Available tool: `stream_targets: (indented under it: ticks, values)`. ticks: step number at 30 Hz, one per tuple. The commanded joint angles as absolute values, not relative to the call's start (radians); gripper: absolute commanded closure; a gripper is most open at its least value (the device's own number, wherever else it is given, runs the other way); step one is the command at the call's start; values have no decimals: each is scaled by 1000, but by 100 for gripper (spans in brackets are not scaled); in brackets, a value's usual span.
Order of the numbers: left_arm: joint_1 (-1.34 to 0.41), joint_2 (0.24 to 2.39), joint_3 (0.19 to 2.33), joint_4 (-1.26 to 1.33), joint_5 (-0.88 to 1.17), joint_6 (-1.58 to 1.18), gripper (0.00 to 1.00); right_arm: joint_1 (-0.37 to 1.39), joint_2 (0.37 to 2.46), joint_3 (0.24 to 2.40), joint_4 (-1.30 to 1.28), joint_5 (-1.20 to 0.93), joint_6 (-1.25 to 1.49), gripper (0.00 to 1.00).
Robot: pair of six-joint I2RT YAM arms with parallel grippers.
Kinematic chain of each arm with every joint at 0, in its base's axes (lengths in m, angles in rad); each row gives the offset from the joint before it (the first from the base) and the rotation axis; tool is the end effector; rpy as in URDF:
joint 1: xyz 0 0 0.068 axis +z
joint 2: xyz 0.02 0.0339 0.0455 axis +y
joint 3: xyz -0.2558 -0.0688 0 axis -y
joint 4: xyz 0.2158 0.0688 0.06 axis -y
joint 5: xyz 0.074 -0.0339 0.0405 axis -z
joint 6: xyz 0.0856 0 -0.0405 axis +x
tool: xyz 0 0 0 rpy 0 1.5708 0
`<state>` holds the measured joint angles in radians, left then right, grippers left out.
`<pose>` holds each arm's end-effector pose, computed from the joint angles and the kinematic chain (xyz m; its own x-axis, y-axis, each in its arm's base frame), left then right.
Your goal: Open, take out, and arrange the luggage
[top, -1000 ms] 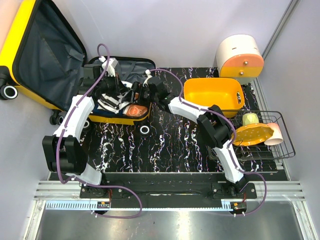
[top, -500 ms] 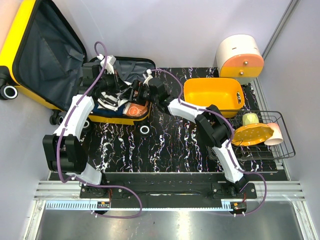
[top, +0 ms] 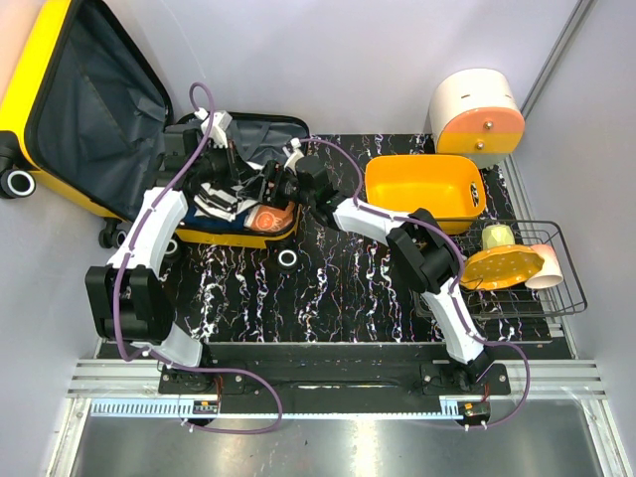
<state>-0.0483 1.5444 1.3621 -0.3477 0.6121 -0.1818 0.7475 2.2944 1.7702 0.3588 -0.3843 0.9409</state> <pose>0.3578 -0.0665 0.3163 -0.5933 -0.1195 -0.7961 0.4346 0.7849 -0.4417 0.3870 0.4025 0.2239 -0.7996 0.2803 -0.5311 -0.4334 0.3429 0.8334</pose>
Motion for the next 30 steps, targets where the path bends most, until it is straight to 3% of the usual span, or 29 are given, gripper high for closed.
stream_targets:
  ticks: [1,2,3,5,6,7,9,17,30]
  values:
    - [-55,1559,1420,-434,681,-126,86,755,2303,1799,428,-305,933,28]
    - [-49,1557,1424,-443,680,-118,66,755,2299,1793,429,-302,921,37]
    - [-43,1548,1425,-449,680,-103,54,753,2295,1789,430,-301,916,50]
    - [-11,1537,1437,-480,651,-100,31,746,2280,1772,434,-307,902,65]
    - [-2,1525,1439,-483,649,-101,27,744,2270,1766,436,-305,896,78]
    - [24,1519,1446,-488,647,-103,15,742,2251,1753,437,-304,888,84]
    - [73,1502,1456,-498,641,-91,7,741,2224,1744,440,-308,830,97]
    - [199,1505,1443,-572,623,-28,7,666,2091,1701,293,-344,752,100]
    - [184,1644,1439,-571,659,-86,16,561,2060,1621,80,-411,664,100]
